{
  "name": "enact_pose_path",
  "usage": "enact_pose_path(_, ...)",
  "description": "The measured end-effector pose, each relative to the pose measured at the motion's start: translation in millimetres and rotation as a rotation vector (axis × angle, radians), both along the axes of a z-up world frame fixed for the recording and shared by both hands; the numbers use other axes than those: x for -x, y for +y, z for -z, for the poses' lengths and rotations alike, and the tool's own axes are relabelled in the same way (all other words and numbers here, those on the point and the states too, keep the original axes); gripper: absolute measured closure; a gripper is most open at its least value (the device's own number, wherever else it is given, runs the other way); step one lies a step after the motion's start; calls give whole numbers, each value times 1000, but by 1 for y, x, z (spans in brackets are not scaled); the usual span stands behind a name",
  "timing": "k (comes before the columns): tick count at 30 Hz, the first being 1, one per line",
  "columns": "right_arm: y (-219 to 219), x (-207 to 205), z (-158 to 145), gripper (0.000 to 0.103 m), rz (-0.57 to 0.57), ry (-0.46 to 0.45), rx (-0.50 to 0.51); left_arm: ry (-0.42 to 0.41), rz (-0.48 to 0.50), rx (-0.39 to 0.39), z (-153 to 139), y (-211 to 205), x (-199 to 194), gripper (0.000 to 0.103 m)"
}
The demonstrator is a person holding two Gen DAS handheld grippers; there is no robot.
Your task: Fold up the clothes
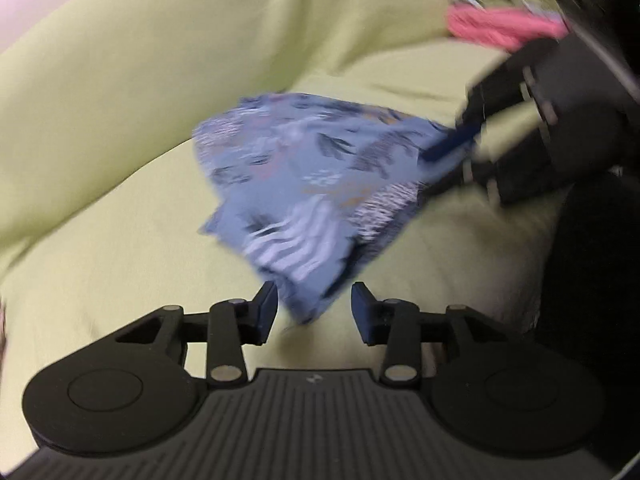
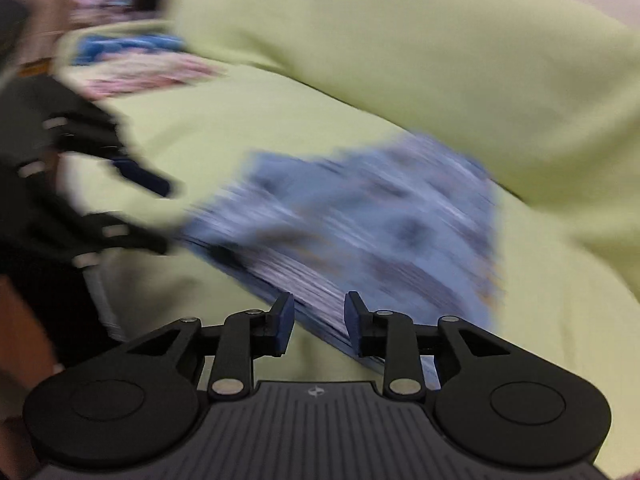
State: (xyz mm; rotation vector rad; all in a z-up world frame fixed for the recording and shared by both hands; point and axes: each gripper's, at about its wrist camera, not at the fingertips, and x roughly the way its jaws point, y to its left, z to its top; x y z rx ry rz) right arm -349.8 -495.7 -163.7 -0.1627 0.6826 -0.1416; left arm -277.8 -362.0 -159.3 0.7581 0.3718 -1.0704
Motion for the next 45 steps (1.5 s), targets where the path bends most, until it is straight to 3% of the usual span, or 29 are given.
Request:
enact_pose_path(3, -37, 19, -1, 67, 164, -31, -87, -20, -35, -21, 11, -15, -4, 68)
enact_pose_path(5, -60, 30, 0, 61, 256, -69, -179, 2, -58, -11, 10, -20, -10, 81)
enact_pose_path(8, -91, 40, 4, 59, 363, -123, -346, 34, -80, 15, 7, -25, -18, 93)
enact_pose_path(13, -129, 50, 23, 59, 487, -178, -612, -2, -78, 33, -2, -19, -20, 98)
enact_pose_path(15, -134, 50, 28, 79, 492, -178, -667, -27, -69, 23, -3, -17, -20, 99)
enact_pose_path(16, -135, 50, 29, 98, 492, -175, -680, -39, -64, 18, -3, -17, -20, 100)
enact_pose_path(22, -133, 54, 7, 100, 494, -227, -632, -268, 49, -49, -8, -4, 4, 100)
enact_pose_path(25, -137, 53, 3, 100, 506, -206, -622, -370, 100, -133, 11, -5, 12, 100)
enact_pose_path(29, -139, 35, 30, 102, 537, -72, -582, -452, 157, -216, 43, -11, 22, 100)
enact_pose_path(37, -121, 28, 28, 98, 516, -38, -430, -535, 191, -276, 55, -8, 25, 100)
enact_pose_path(38, -119, 27, 28, 77, 515, -31, -407, -526, 186, -283, 53, -8, 25, 99)
enact_pose_path(40, -110, 25, 20, 58, 532, -10, -308, -463, 159, -285, 44, -9, 23, 97)
enact_pose_path(42, -103, 28, 11, 60, 533, -13, -246, -290, 90, -273, 26, -8, 12, 91)
enact_pose_path(45, -98, 40, -5, 59, 544, -50, -286, -44, -29, -252, 2, -8, -7, 91)
